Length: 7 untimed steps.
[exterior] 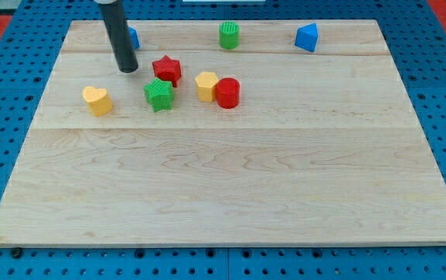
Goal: Push red star above the red circle and yellow hexagon
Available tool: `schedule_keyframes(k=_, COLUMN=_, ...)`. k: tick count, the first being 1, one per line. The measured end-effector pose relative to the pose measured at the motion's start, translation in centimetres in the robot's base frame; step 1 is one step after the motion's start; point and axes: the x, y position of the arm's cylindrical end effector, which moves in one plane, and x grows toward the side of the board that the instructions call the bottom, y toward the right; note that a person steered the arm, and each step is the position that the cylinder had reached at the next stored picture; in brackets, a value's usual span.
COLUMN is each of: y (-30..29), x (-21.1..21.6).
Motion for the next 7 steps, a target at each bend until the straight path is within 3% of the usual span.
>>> schedule_keyframes(k=7, y=25.0, x=8.0)
